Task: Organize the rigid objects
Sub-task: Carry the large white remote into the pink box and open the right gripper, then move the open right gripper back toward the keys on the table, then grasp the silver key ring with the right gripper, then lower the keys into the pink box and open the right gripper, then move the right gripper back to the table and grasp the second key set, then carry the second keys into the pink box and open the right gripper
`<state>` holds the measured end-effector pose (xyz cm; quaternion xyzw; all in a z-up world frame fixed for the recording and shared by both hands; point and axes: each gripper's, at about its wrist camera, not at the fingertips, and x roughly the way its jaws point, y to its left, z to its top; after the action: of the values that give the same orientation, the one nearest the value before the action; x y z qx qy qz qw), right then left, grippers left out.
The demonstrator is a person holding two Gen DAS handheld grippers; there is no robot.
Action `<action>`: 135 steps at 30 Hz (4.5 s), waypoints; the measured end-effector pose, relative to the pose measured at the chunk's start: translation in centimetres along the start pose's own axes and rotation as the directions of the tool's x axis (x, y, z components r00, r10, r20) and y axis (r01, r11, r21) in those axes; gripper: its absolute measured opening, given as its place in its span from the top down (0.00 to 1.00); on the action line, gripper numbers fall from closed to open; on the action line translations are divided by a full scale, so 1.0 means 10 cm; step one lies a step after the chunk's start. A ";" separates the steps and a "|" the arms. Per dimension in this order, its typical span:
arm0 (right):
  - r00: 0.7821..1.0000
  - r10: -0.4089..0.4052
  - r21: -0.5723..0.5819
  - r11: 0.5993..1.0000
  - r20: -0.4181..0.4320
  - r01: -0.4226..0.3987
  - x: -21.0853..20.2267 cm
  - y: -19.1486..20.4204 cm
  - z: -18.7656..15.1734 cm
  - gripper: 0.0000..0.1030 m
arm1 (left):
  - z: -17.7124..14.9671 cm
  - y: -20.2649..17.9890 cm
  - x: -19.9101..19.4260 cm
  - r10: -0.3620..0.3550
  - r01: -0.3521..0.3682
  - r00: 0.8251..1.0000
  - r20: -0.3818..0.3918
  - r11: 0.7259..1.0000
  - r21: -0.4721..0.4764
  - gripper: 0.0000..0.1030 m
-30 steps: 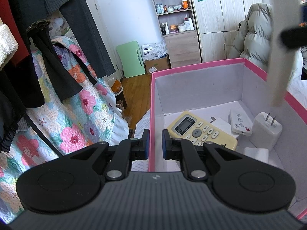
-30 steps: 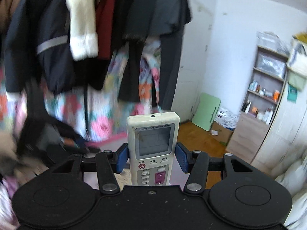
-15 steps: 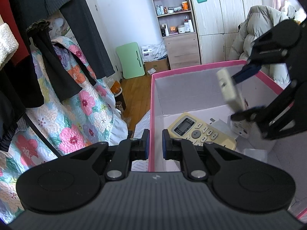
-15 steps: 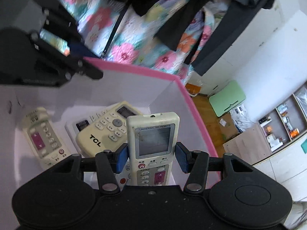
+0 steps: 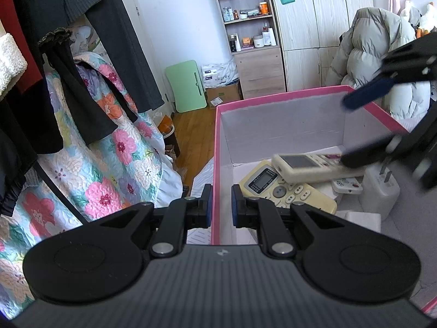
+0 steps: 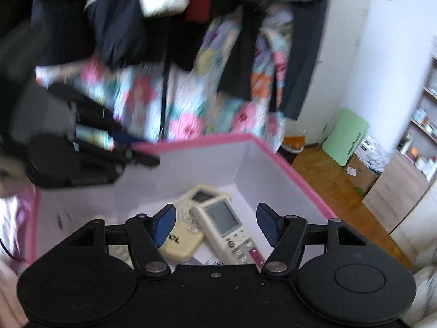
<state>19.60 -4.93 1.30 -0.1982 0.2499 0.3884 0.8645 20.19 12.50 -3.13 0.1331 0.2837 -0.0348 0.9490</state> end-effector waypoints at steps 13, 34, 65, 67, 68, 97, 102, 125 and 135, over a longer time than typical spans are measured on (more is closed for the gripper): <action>0.982 -0.181 0.435 0.881 -0.050 0.185 -0.79 -0.44 -0.88 0.32 | 0.00 -0.02 0.00 0.000 0.000 1.000 0.001 1.000 0.001 0.89; 0.959 -0.178 0.517 0.812 -0.218 0.269 -0.35 -0.11 -1.45 0.45 | -0.02 -0.02 0.00 0.001 -0.001 1.000 -0.002 1.000 0.006 0.88; 0.919 -0.385 0.466 0.830 0.083 0.305 -0.93 0.12 -0.67 0.72 | -0.02 -0.03 0.00 -0.004 0.004 1.000 0.005 1.000 -0.003 0.88; 0.922 -0.368 0.444 0.851 0.123 0.280 -0.94 0.11 -0.50 0.72 | -0.02 -0.04 0.00 -0.006 0.006 1.000 0.008 1.000 -0.005 0.88; 0.927 -0.352 0.439 0.859 0.134 0.263 -0.93 0.10 -0.43 0.72 | -0.02 -0.04 0.00 -0.006 0.006 1.000 0.010 1.000 -0.004 0.88; 0.979 -0.198 0.424 0.891 0.047 0.160 -0.31 -0.02 -0.15 0.58 | -0.01 -0.03 -0.03 -0.001 0.001 1.000 0.013 1.000 0.018 0.86; 0.950 -0.309 0.478 0.828 -0.047 0.293 -0.62 -0.23 -0.53 0.56 | -0.01 -0.04 -0.02 -0.003 0.003 1.000 0.013 1.000 0.012 0.86; 0.935 -0.180 0.435 0.847 -0.305 0.305 -0.19 -0.49 -1.36 0.81 | 0.01 -0.03 0.02 0.008 -0.008 1.000 -0.016 1.000 0.021 0.85; 0.965 -0.222 0.506 0.822 -0.137 0.260 -0.61 -0.40 -1.15 0.93 | 0.01 -0.02 0.02 0.009 -0.009 1.000 -0.021 1.000 0.019 0.85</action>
<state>15.97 -17.09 -3.65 -0.0013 0.3491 0.1867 0.9183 20.36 12.25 -3.18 0.1438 0.2927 -0.0319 0.9448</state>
